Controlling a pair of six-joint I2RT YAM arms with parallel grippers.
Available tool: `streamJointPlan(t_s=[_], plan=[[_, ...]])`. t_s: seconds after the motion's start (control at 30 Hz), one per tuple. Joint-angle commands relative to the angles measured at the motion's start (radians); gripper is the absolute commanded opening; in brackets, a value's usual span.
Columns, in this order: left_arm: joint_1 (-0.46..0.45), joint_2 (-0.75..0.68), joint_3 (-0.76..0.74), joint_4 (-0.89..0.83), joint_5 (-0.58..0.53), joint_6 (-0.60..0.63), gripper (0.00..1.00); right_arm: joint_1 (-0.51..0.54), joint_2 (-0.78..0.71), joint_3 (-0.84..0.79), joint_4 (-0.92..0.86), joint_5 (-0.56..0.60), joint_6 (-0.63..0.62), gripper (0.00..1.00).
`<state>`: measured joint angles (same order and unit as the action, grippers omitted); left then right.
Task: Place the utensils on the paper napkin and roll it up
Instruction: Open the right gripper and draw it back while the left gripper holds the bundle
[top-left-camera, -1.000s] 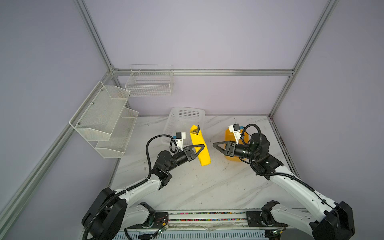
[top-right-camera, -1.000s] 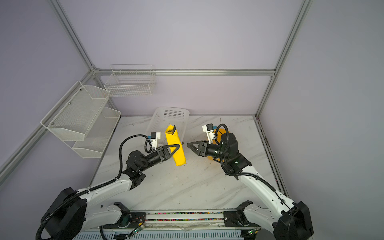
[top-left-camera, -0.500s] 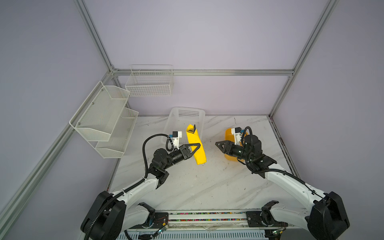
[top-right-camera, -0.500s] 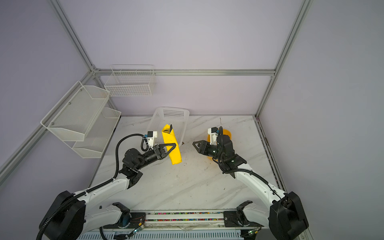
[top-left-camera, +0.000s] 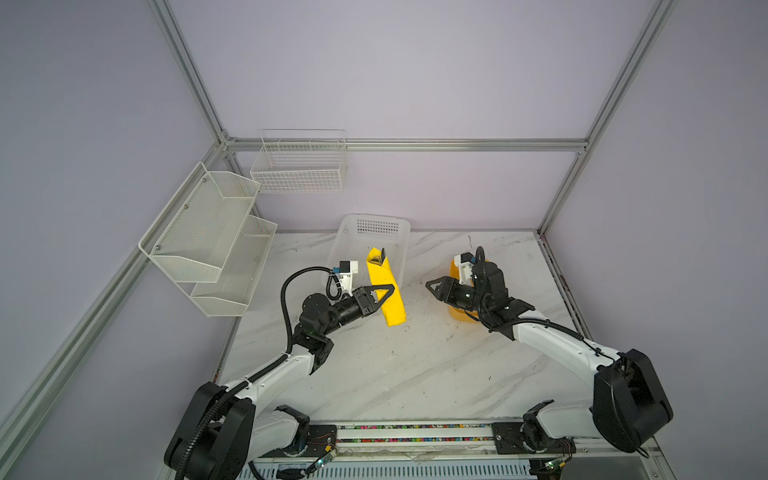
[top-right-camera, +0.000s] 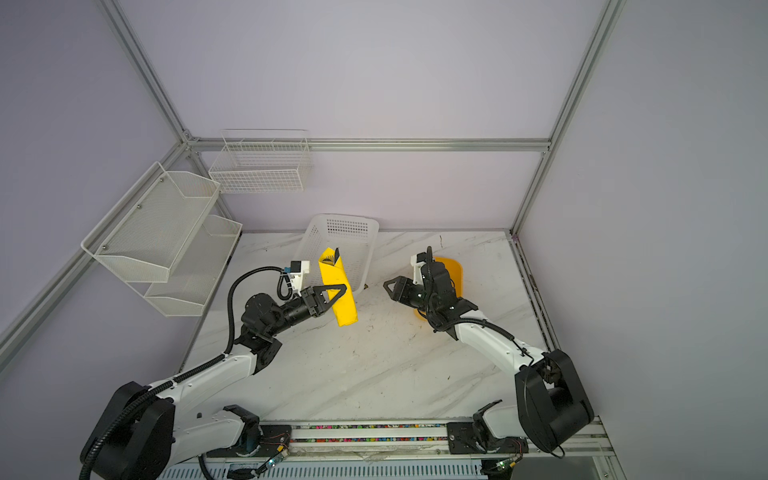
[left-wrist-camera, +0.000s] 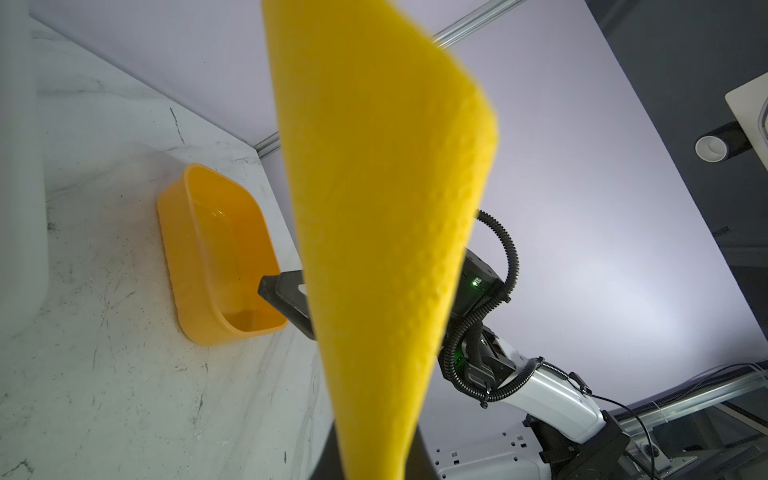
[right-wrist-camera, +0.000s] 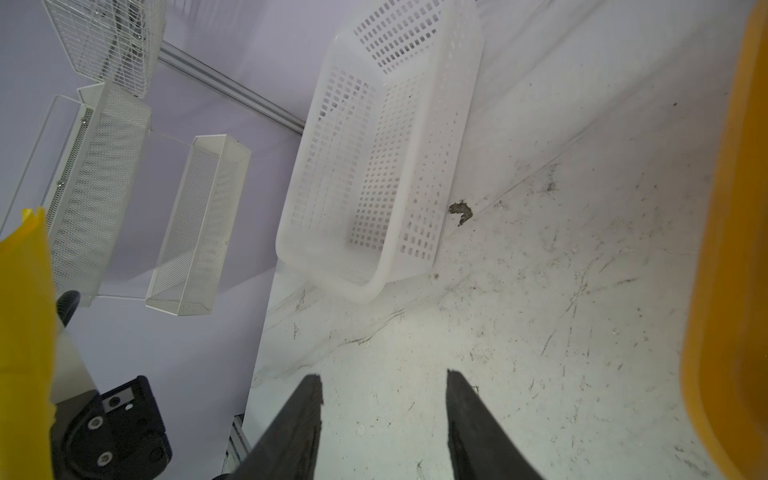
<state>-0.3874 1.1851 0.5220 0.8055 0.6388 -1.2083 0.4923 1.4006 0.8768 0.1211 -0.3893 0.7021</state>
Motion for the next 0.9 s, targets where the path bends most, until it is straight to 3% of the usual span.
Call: streamJointPlan(t_s=[0.0,0.3,0.63,0.87], plan=[[0.037,-0.043,0.056,0.048,0.032,0.016,0.07,-0.005,0.064,0.054,-0.057,-0.003,-0.005,0.51],[0.109,-0.111,0.014,0.028,0.072,-0.006,0.07,-0.004,0.268,0.180,-0.053,-0.075,0.037,0.53],[0.151,-0.133,0.009,0.038,0.077,-0.047,0.06,0.010,0.441,0.363,-0.007,-0.074,0.072,0.58],[0.163,-0.127,0.027,0.018,0.088,-0.049,0.06,0.046,0.606,0.556,-0.120,-0.043,0.035,0.59]])
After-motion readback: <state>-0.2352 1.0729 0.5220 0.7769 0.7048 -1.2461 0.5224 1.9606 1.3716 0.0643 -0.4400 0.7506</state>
